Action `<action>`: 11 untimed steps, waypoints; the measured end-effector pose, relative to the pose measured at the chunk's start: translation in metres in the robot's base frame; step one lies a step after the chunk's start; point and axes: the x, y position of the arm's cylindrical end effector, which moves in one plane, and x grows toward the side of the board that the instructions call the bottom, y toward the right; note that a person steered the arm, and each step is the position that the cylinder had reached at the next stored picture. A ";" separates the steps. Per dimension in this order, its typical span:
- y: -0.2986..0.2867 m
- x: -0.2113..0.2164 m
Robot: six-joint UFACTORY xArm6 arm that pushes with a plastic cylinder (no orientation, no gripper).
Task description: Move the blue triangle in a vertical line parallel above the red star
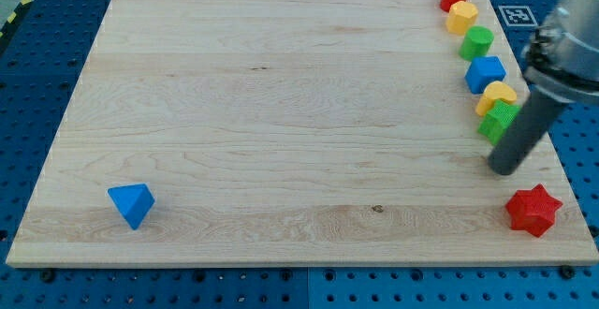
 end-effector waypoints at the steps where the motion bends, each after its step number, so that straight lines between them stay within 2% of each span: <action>1: -0.073 -0.002; 4: -0.332 -0.009; 5: -0.403 -0.013; 6: -0.445 -0.008; 8: -0.452 0.039; 9: -0.436 0.039; 11: -0.382 0.066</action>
